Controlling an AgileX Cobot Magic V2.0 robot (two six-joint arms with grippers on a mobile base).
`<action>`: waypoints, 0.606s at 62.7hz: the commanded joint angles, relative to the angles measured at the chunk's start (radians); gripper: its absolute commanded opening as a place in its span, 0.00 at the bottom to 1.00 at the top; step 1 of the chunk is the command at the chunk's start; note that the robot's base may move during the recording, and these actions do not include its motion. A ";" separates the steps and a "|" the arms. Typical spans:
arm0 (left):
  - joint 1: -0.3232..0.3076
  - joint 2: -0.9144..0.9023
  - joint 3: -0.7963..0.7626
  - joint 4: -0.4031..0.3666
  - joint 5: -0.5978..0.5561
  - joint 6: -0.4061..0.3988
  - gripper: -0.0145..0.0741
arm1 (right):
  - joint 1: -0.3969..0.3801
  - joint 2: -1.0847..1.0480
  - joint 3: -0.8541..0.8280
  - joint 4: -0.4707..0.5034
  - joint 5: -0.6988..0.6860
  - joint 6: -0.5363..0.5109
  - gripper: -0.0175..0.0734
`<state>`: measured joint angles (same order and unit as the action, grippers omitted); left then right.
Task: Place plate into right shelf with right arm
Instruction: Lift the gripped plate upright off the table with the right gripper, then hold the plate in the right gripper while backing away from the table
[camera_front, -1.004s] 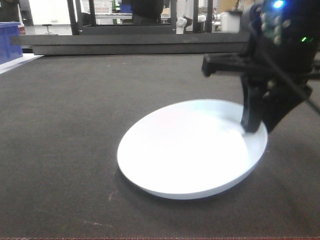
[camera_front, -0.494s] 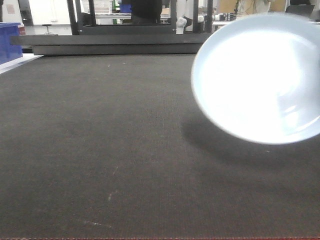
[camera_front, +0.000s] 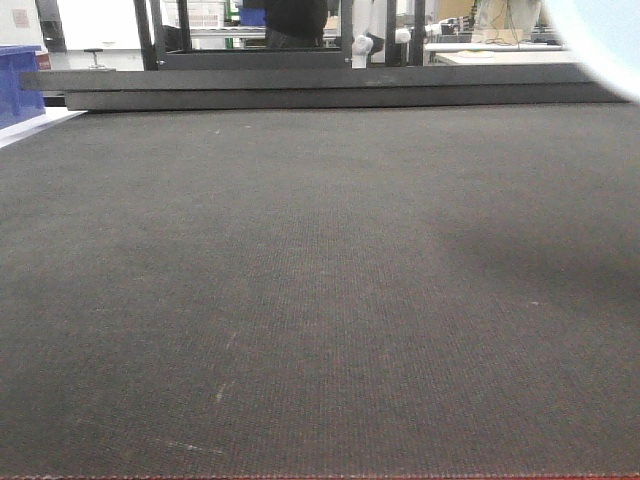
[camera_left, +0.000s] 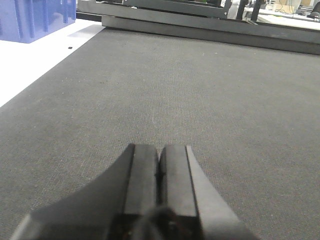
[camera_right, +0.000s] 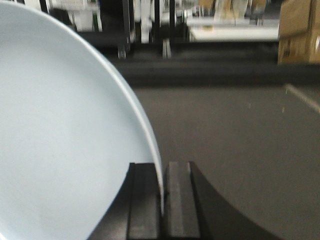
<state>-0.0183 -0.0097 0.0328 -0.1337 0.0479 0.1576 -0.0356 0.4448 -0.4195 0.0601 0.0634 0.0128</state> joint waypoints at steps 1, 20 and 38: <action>-0.002 -0.010 0.010 -0.008 -0.090 -0.007 0.02 | -0.008 -0.069 -0.030 0.003 -0.048 -0.006 0.25; -0.002 -0.010 0.010 -0.008 -0.090 -0.007 0.02 | -0.008 -0.165 -0.030 0.003 0.100 -0.006 0.25; -0.002 -0.010 0.010 -0.008 -0.090 -0.007 0.02 | -0.008 -0.165 -0.030 0.003 0.070 -0.005 0.25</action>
<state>-0.0183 -0.0097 0.0328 -0.1337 0.0479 0.1576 -0.0356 0.2740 -0.4195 0.0601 0.2422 0.0128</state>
